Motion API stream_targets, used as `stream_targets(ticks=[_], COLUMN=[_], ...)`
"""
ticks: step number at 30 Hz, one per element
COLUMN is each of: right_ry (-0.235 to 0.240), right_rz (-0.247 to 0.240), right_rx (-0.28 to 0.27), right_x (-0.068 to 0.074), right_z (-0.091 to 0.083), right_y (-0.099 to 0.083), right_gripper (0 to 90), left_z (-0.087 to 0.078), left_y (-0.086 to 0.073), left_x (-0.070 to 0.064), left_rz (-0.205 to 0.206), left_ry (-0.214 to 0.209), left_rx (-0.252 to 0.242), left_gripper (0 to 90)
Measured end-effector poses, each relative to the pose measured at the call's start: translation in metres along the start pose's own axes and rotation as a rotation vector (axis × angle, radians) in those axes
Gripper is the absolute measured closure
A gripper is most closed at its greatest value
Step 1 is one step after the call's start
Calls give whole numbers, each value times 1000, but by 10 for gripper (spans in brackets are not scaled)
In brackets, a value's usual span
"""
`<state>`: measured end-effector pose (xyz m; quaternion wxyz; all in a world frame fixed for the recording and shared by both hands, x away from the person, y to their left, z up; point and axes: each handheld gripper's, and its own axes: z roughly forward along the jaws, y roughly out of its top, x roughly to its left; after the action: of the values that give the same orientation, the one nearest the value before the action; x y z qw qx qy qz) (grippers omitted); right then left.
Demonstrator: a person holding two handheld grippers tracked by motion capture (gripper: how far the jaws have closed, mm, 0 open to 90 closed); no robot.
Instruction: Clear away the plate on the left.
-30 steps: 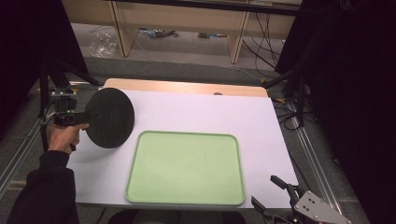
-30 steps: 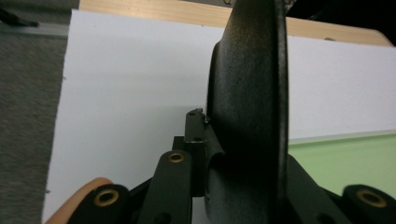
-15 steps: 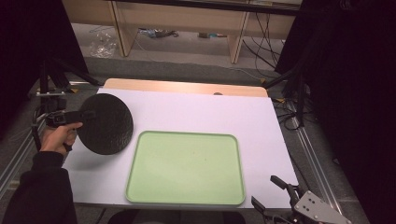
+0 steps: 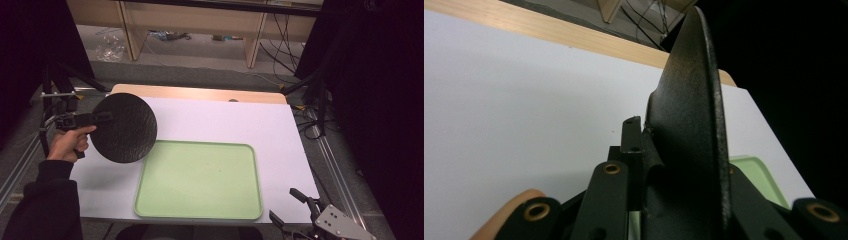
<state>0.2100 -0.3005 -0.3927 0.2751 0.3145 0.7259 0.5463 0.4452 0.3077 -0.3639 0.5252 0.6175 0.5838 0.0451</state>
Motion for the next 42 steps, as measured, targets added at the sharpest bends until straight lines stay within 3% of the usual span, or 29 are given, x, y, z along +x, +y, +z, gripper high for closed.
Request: stream_targets(ticks=[2,4,8,10,17,18,24,29,37,42], right_ry=[0,2,19,-1,6,0,-1,-2,5,1], right_rz=[1,3,29,0,23,3,2,1,23,5], right_rx=[0,2,3,3,21,8,3,3,20,9], right_x=[0,0,2,0,1,0,0,0,1,0], right_z=[0,0,1,0,-1,0,0,-1,-1,0], right_y=[0,0,-1,0,0,0,0,0,0,-1], right_gripper=[165,165,165,165,165,165,165,165,165,165], left_z=[2,9,21,27,52,56,76,83,103,117], left_y=[-1,-3,-7,-10,-23,-26,-37,-42,-58,-70], left_x=[-3,-15,-29,-36,-58,-60,-73,-79,-93,-95], left_rz=[3,39,64,61,65,71,90,83,88,48], left_ry=[-10,-30,-56,-72,-126,-133,-139,-150,-164,-168], left_rx=[3,28,67,79,149,165,224,237,300,327], left_gripper=[786,786,784,784,784,785,784,782,778,779])
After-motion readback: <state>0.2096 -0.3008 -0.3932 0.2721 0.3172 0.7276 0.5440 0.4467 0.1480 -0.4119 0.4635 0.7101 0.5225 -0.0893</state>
